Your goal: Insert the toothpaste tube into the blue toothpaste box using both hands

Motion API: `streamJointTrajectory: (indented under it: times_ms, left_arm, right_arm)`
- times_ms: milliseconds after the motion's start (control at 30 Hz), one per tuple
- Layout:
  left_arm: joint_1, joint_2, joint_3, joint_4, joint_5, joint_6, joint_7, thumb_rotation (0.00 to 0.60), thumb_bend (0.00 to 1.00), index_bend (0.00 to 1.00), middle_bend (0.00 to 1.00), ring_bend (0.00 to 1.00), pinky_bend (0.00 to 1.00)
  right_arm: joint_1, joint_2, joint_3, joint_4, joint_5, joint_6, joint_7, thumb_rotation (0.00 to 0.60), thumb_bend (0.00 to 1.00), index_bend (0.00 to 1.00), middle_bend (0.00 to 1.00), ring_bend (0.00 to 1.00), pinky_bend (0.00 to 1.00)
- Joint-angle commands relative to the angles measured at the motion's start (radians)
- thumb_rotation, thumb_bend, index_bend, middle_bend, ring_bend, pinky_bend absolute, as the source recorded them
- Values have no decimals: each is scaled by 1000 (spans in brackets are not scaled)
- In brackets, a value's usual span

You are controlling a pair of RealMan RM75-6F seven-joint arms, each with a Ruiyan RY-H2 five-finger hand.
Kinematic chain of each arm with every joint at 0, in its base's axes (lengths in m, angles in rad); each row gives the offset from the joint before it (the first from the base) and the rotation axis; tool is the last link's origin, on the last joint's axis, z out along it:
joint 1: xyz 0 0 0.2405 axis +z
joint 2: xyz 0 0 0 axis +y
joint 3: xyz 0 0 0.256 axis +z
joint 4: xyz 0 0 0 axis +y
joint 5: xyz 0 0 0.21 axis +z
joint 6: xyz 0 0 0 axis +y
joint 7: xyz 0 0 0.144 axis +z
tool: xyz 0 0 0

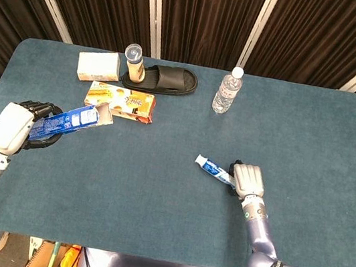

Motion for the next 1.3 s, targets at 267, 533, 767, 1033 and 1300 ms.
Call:
streamJointTrajectory:
  times_ms: [267,533,767,1033,1300]
  left_arm:
    - [1,-6,1,-6,-6,-23,-20,600,400,425,554,533,544]
    - [-37,-51,-9,11,-5,-79,-30,600,400,427,559,533,544]
    - [-101,-118,-1,108,53,-136,-4,600,400,427,559,533,544]
    - [-167,-166,-4,172,89,-191,-7,600,400,428,559,533,544]
    - [-204,-204,-31,166,88,-196,28,600,400,429,559,533,544]
  right_arm:
    - [-51,82,-10,-103,-195,65,129,600,558,853,765,710,781]
    - [-96,304,-13,-246,-359,98,204,600,561,853,765,710,781]
    - [-133,514,-12,-301,-505,110,302,600,561,853,765,710,781]
    - [-164,663,-4,-241,-707,168,464,600,561,853,765,710,781]
    - [-155,736,2,-101,-961,294,590,600,561,853,765,710,781]
